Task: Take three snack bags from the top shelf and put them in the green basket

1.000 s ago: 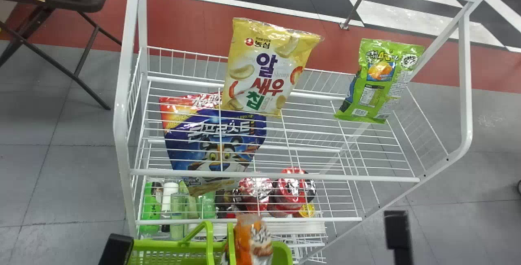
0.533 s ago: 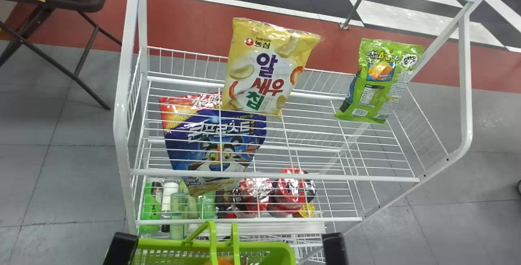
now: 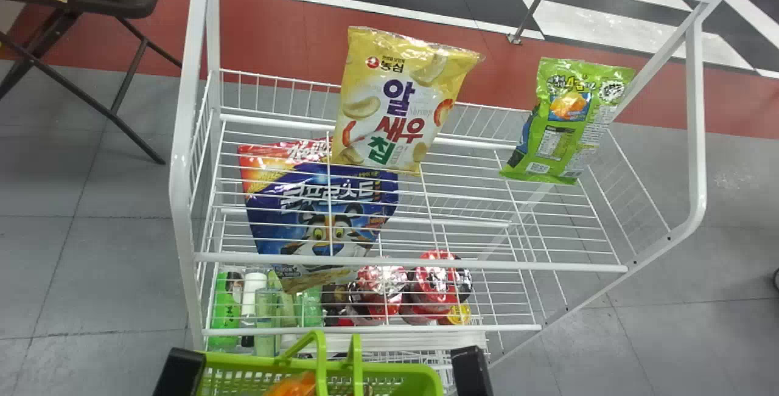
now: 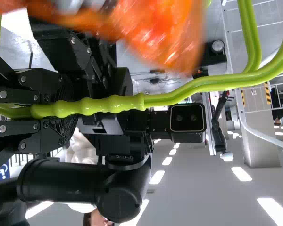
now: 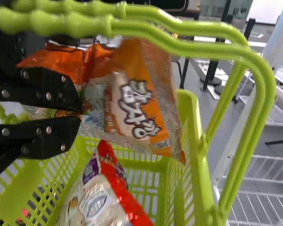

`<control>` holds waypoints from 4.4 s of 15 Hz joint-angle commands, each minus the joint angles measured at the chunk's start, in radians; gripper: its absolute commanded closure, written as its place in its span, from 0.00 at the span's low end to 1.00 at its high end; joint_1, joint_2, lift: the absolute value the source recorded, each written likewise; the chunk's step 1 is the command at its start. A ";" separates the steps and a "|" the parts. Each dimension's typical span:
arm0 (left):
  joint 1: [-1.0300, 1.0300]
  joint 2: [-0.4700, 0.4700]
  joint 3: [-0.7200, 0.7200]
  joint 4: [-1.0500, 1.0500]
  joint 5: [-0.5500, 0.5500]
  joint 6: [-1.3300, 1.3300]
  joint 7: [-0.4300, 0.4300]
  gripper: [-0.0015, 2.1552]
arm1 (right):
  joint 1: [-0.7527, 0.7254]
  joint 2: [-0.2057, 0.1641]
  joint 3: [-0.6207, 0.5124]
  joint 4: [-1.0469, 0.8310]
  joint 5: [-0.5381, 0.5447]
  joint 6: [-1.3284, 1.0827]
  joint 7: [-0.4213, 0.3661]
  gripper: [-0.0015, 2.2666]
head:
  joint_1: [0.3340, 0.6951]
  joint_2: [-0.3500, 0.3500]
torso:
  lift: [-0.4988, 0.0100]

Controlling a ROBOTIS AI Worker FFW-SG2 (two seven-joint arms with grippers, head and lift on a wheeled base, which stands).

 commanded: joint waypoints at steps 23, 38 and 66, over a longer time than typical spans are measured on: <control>0.008 0.002 -0.010 -0.007 -0.001 0.001 0.010 0.49 | -0.589 0.002 -0.501 0.417 0.159 -1.025 -0.137 0.06 | 1.00 0.00 | 0.92; 0.012 0.002 -0.007 -0.018 0.002 0.001 0.021 0.49 | -0.792 -0.179 -0.344 0.896 0.350 -1.298 -0.269 0.76 | 1.00 0.00 | 0.92; -0.046 -0.006 0.001 -0.007 0.000 0.001 0.052 0.49 | -0.246 0.002 -0.672 -0.123 -0.127 -0.015 0.222 0.98 | 1.00 0.00 | 0.92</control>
